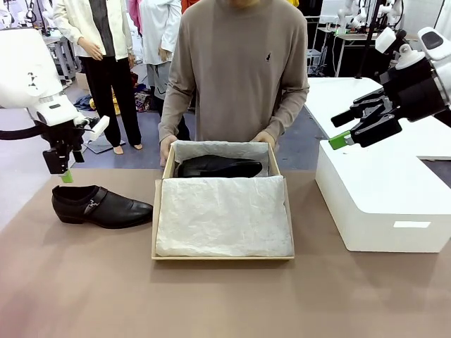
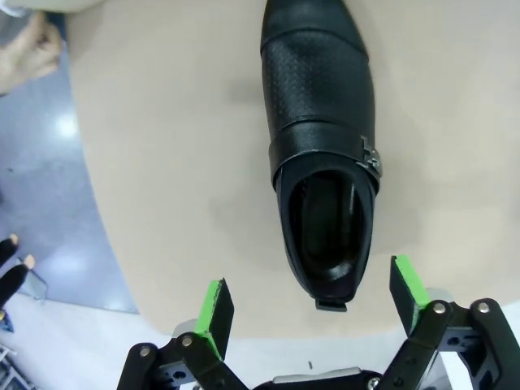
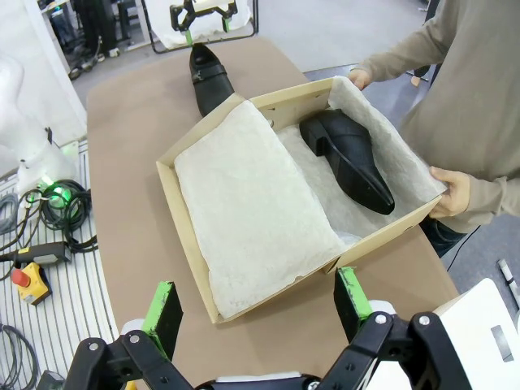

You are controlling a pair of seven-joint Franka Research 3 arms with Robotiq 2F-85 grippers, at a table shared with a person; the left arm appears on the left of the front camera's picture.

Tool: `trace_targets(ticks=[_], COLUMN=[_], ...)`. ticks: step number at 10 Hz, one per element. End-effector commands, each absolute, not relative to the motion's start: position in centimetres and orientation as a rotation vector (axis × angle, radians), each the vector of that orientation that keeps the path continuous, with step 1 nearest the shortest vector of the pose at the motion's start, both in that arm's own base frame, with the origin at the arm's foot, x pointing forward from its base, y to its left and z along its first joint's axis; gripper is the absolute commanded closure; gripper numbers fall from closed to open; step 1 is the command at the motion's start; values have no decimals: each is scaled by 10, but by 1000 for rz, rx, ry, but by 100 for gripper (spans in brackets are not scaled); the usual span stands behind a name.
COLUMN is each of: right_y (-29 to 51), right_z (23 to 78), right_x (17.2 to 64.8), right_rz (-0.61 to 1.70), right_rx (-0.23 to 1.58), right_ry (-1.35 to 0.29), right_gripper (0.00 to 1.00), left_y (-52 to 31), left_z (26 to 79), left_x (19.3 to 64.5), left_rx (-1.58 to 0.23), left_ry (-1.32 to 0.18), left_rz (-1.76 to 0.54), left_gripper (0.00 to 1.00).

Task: Pack the shoes into the box.
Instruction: Place the other shoe of the Shoes into the Shoes Box.

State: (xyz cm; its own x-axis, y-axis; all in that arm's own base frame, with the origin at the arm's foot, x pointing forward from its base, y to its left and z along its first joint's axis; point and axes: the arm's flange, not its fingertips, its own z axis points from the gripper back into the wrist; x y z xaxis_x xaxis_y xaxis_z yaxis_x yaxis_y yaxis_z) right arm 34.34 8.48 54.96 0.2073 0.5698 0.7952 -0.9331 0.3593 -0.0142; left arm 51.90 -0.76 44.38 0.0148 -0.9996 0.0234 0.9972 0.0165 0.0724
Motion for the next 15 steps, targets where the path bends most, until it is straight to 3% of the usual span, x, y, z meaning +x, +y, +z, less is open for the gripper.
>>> trace_targets(ticks=[1, 15], right_y=[86, 86], right_z=[548, 548], right_x=[347, 347], right_rz=[1141, 1141], right_rx=[554, 554], right_ry=[-848, -848], right_gripper=[0, 0], left_y=[-9, 12], left_z=[448, 410], left_x=[517, 557], left_rx=[47, -108], left_ry=[-74, -23], left_rz=[-1566, -1392], left_gripper=[0, 0])
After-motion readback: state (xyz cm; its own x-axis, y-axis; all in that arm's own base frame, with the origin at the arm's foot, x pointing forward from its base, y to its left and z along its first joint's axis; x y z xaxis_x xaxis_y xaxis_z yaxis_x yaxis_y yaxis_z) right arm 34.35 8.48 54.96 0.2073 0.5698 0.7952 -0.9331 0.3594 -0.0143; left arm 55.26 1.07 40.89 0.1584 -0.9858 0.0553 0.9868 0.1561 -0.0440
